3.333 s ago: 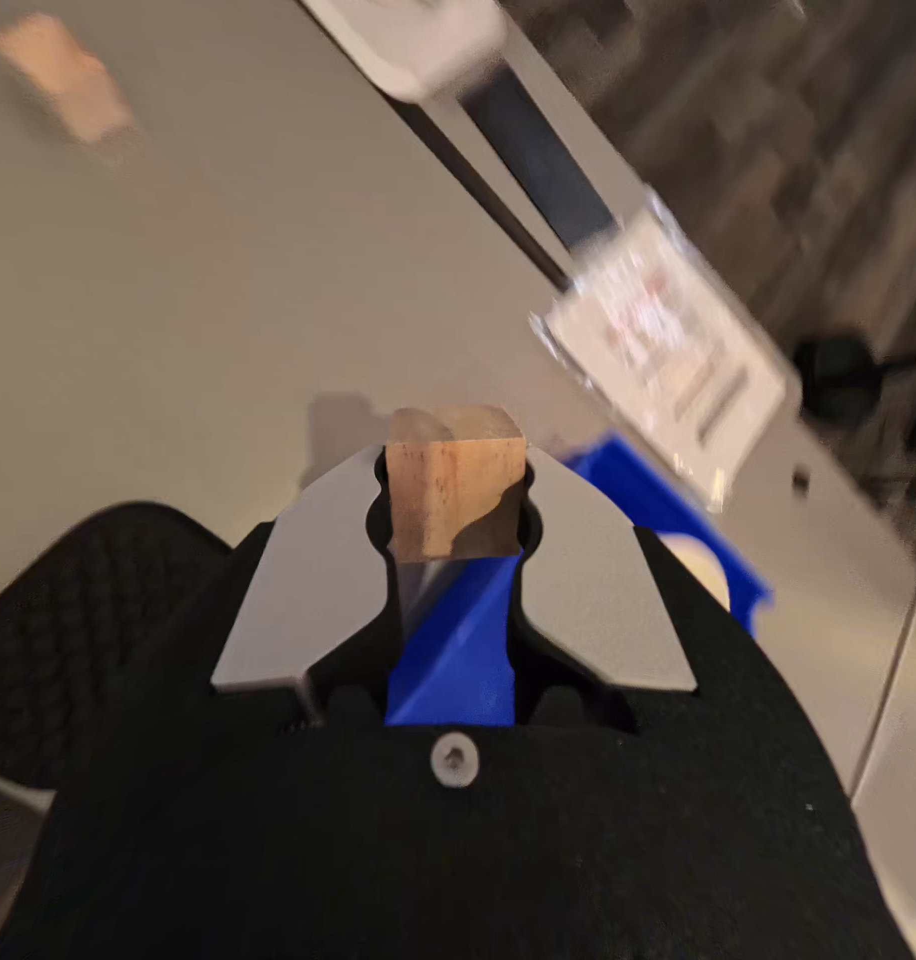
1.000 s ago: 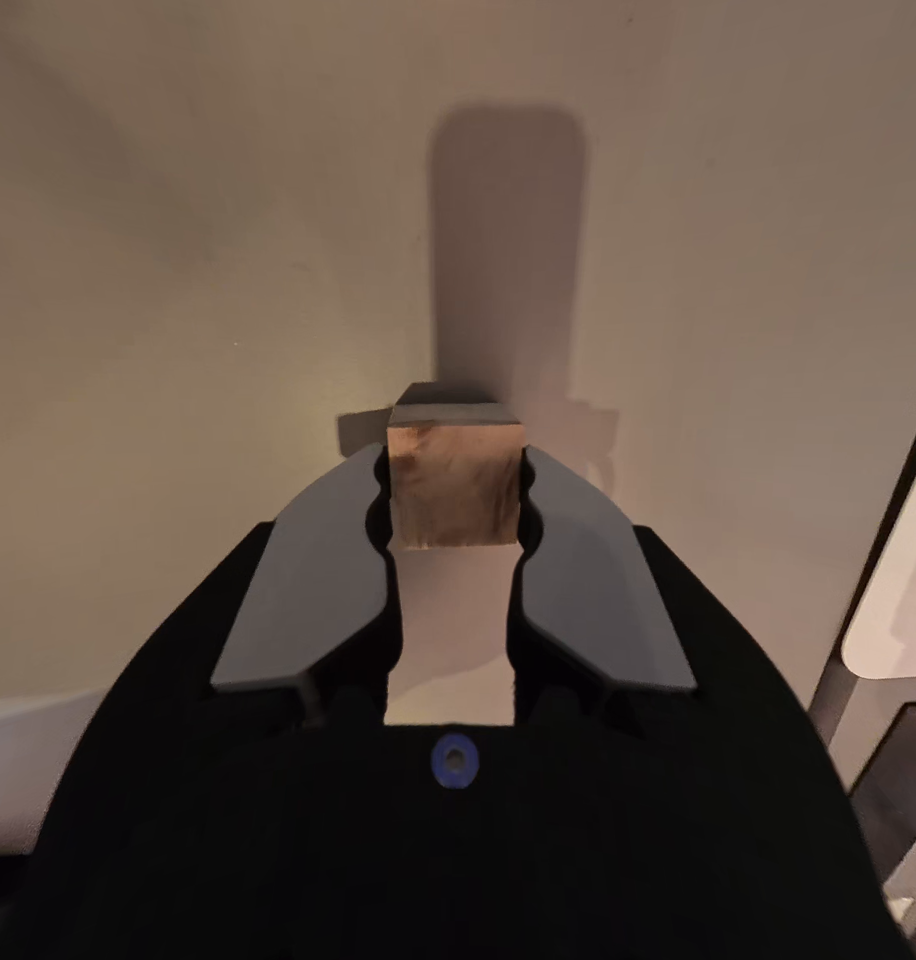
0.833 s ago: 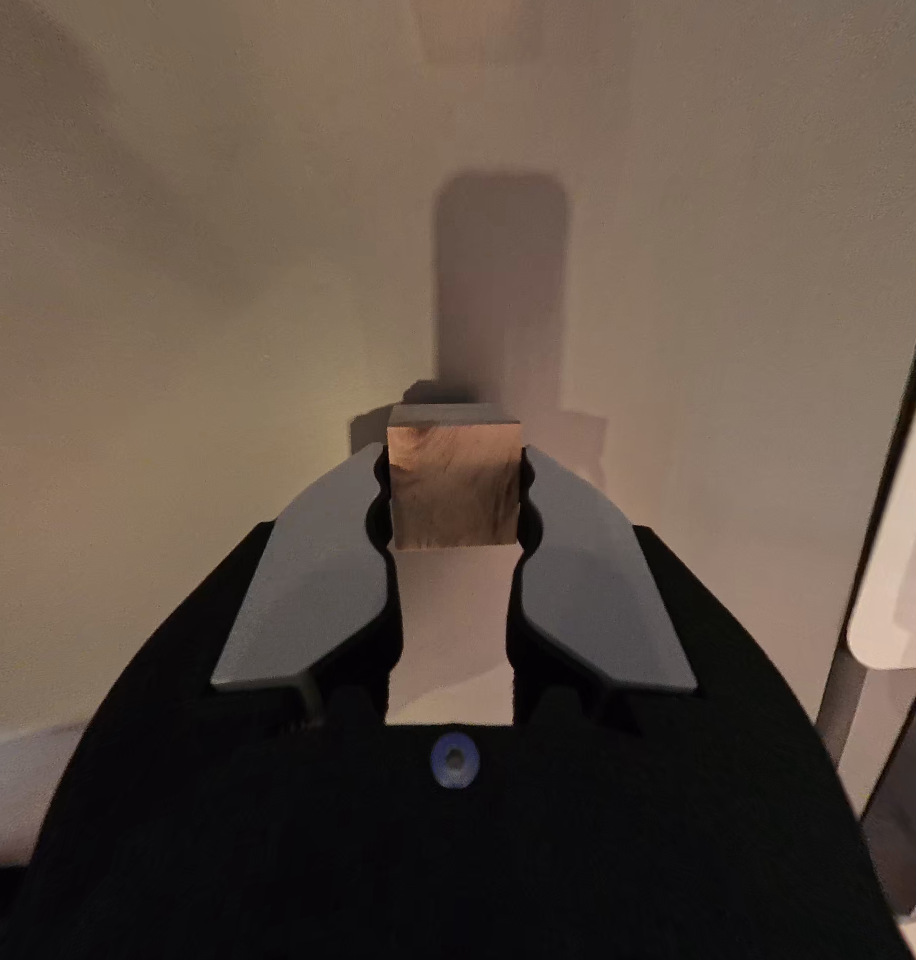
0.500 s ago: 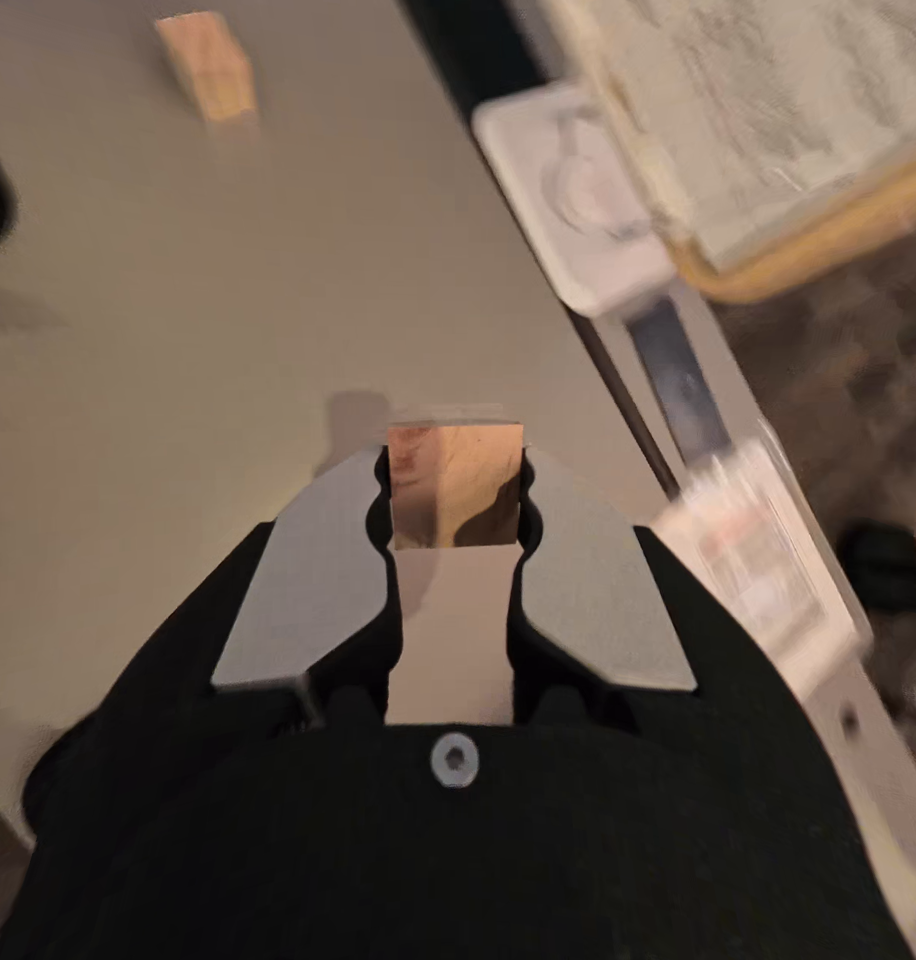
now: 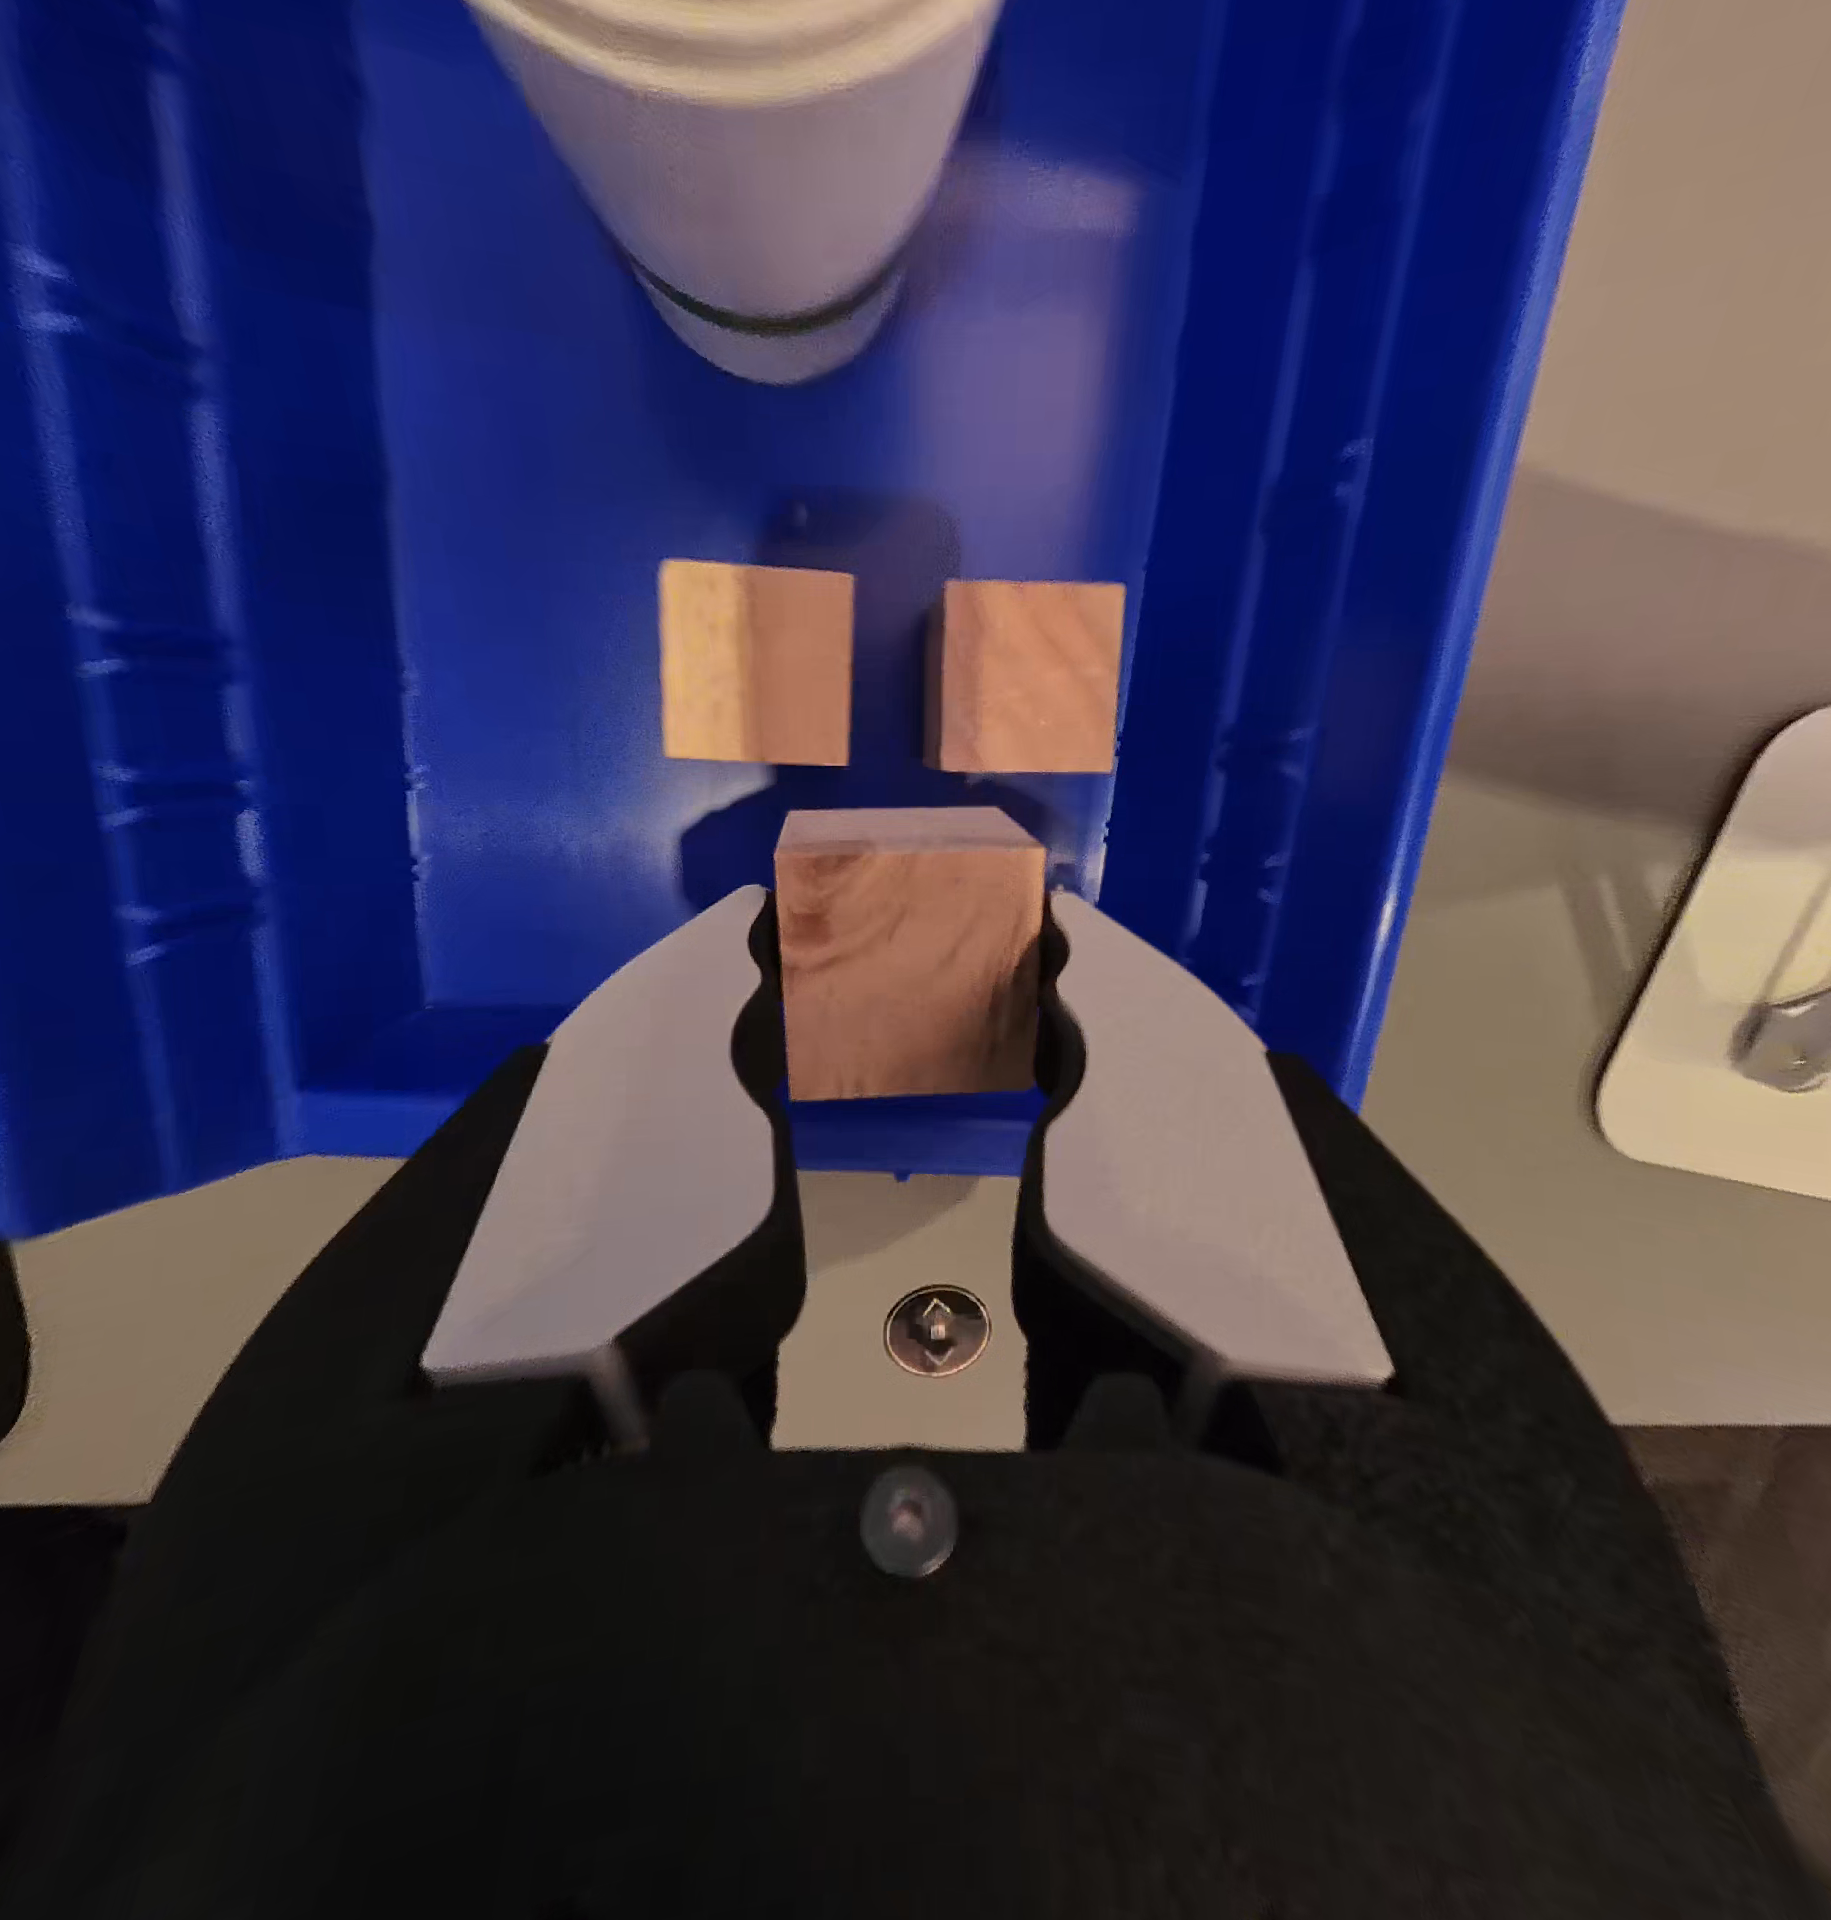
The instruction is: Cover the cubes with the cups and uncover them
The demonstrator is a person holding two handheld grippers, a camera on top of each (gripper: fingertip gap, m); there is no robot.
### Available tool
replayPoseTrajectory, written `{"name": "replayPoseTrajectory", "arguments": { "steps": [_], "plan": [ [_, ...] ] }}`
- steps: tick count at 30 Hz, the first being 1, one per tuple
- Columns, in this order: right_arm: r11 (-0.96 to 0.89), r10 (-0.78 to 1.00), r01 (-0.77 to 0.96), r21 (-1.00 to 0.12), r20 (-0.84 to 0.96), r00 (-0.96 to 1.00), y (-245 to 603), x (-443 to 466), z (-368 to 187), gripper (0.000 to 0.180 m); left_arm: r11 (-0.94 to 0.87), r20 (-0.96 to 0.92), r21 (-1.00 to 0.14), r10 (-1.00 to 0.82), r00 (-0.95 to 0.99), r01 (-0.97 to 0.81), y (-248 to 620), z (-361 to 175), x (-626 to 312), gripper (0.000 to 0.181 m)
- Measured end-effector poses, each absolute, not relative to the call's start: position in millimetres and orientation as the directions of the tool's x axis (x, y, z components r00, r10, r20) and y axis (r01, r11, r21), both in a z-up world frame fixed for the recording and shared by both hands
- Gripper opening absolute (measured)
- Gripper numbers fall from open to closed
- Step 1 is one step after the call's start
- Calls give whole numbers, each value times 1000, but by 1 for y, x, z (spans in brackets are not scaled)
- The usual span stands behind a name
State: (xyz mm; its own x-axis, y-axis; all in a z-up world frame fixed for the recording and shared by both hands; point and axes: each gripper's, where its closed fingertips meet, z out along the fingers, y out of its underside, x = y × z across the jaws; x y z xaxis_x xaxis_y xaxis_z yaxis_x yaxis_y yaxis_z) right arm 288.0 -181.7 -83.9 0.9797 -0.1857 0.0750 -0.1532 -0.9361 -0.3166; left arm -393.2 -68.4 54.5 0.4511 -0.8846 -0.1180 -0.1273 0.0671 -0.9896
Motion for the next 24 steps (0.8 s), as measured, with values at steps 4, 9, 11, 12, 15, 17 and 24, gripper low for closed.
{"name": "replayPoseTrajectory", "arguments": {
  "steps": [4,9,11,12,15,17,24],
  "plan": [
    [-950,-221,-200,-239,65,973,-187,299,-113,46,79,-137,-986,-882,451,-144,-72,59,-390,72],
    [-966,-226,-212,-147,85,970,-194,304,-137,45,87,-151,-983,-877,457,-159,-75,60,-391,72],
    [-970,-223,-211,-125,96,970,-196,306,-142,45,85,-152,-983,-875,460,-162,-75,60,-391,72],
    [-971,-223,-212,-115,101,969,-196,307,-144,46,84,-151,-983,-874,462,-162,-74,60,-392,72],
    [-969,-232,-220,-113,111,966,-196,309,-145,45,85,-150,-984,-876,459,-159,-74,61,-391,72],
    [-970,-229,-218,-106,110,967,-196,308,-145,46,87,-153,-983,-876,457,-162,-74,60,-390,72],
    [-965,-252,-243,-97,97,963,-199,309,-145,46,79,-140,-986,-875,463,-150,-73,57,-396,72]
  ]
}}
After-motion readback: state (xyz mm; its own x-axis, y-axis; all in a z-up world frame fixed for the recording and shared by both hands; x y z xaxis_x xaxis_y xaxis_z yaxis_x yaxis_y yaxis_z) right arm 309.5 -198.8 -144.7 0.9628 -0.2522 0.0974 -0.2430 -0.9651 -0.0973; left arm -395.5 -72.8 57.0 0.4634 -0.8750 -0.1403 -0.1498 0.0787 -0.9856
